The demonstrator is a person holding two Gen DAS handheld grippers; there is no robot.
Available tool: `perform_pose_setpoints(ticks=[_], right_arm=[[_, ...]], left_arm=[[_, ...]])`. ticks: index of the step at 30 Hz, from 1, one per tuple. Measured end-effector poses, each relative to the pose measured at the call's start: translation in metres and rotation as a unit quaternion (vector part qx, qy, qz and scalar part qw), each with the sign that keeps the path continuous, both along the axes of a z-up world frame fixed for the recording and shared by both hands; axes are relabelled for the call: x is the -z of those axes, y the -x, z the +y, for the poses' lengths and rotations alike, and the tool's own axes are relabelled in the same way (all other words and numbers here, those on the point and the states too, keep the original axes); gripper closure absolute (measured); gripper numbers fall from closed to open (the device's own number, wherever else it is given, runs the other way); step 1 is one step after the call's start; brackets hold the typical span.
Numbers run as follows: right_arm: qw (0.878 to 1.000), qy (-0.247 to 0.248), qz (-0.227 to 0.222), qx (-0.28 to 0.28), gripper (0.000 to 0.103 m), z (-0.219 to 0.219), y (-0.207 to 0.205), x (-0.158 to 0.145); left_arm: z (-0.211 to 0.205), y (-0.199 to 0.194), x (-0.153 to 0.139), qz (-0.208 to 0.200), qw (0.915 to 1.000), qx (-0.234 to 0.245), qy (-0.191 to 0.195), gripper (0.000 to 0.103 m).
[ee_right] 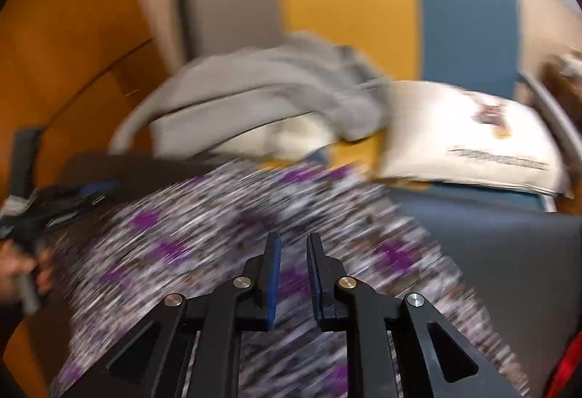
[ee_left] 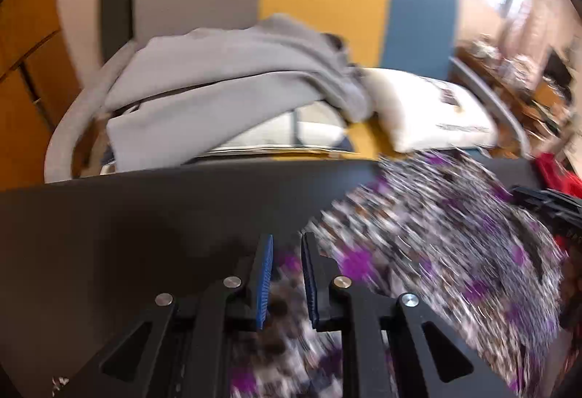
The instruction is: Fold clothes
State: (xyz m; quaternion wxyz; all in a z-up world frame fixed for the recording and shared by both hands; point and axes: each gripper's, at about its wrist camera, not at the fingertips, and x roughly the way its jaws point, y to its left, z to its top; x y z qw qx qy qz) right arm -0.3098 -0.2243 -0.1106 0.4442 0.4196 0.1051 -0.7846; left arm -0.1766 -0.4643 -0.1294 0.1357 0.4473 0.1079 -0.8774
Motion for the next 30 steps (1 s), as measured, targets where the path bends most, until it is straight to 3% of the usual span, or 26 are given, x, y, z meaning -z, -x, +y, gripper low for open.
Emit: perform_pose_setpoints(ticks=[3, 5, 7, 11, 15, 18, 22, 24, 26, 30], right_arm=[[0.999, -0.028, -0.018, -0.029, 0.085, 0.001, -0.036, 0.016], [0.998, -0.052, -0.037, -0.001, 0.085, 0.010, -0.038, 0.036], [0.997, -0.057, -0.050, 0.023, 0.086, 0.018, -0.037, 0.044], [0.997, -0.049, -0.045, 0.040, 0.083, 0.020, -0.044, 0.030], [0.999, -0.035, -0.015, -0.003, 0.083, -0.004, -0.083, 0.003], [0.998, -0.012, -0.034, -0.056, 0.082, -0.033, -0.120, -0.007], [0.993, -0.001, -0.063, -0.101, 0.080, -0.074, -0.162, -0.002], [0.990, -0.002, -0.072, -0.118, 0.079, -0.096, -0.182, 0.002], [0.989, -0.006, -0.077, -0.124, 0.079, -0.112, -0.193, 0.004], [0.988, -0.011, -0.060, -0.142, 0.079, -0.142, -0.208, -0.004]], left_arm=[[0.017, -0.029, 0.009, -0.027, 0.9994, 0.018, 0.014, 0.087], [0.008, -0.043, 0.027, -0.063, 0.9978, 0.002, 0.021, 0.087], [-0.008, -0.056, 0.036, -0.073, 0.9968, -0.024, 0.025, 0.087], [-0.047, -0.104, 0.008, -0.004, 0.9951, -0.087, -0.048, 0.091], [-0.070, -0.180, -0.026, 0.039, 0.9909, -0.121, -0.045, 0.090], [-0.088, -0.248, -0.035, 0.047, 0.9874, -0.146, -0.038, 0.089], [-0.097, -0.316, -0.022, 0.016, 0.9882, -0.153, 0.002, 0.084], [-0.114, -0.338, -0.005, 0.000, 0.9835, -0.177, -0.039, 0.084], [-0.133, -0.357, 0.003, 0.017, 0.9766, -0.196, -0.087, 0.084], [-0.149, -0.351, 0.007, 0.042, 0.9759, -0.166, -0.135, 0.077]])
